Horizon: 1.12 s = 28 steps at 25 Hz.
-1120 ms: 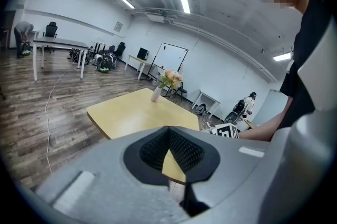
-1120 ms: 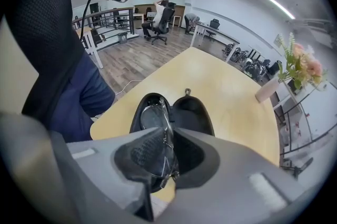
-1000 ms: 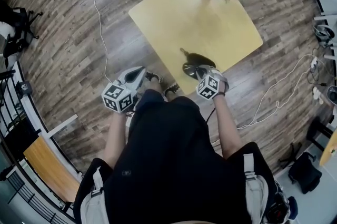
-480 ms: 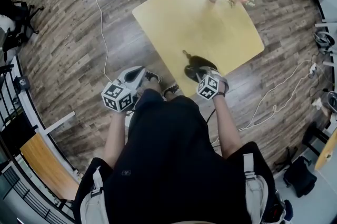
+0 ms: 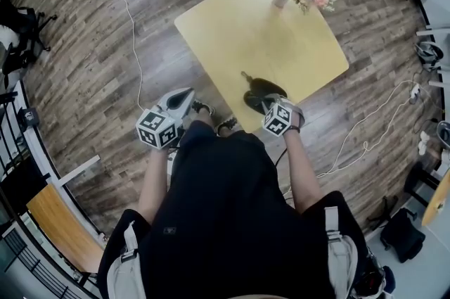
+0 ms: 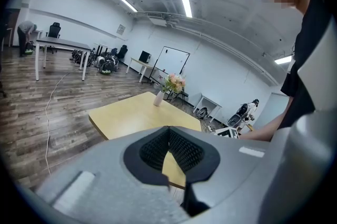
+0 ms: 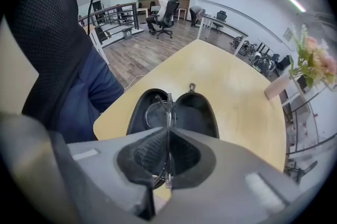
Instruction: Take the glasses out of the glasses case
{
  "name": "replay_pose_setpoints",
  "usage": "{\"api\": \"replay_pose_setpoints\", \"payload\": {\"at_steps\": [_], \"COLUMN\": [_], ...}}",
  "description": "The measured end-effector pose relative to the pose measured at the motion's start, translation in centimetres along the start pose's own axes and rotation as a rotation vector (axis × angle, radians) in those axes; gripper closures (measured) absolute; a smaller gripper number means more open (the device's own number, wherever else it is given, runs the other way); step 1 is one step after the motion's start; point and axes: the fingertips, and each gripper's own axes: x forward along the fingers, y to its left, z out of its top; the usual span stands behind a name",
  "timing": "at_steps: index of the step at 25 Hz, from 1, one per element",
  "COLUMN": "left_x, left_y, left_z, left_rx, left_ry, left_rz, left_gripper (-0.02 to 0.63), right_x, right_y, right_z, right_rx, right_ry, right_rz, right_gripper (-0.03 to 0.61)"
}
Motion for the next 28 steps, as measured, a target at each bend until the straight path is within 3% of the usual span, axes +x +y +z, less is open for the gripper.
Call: {"api": "replay_pose_setpoints", "payload": {"at_steps": [5,14,22,28], "left_x": [0.5,4.0,6.9,9.0], "left_y": [-0.8,-3.3,-6.2,-8.1], "left_z": [0.4,1.7,2.0,2.0], "left_rx": [0.016,0.072,0.119,0.148], "left_ry": [0.005,0.033,0.082,0.114], "left_rz": [-0.032,-0.135,-0.237,-0.308], "left_gripper": [0.603,0.603,0.603,0.603], "right_x": [-1.6,-5.7,-9.5,-12.3], "right_y": [-0.4,-2.8,-3.8,-5.0], "right_z": [0.2,0.3,-0.6,-0.4], "right_rx": [0.078,0.382,0.496,0.645], "right_ry": [-0.045,-0.210,-0.284,-0.492], "right_rz": [-0.035,-0.118,-0.212,-0.267], "right_gripper": [0.561,0.561,0.561,0.561]}}
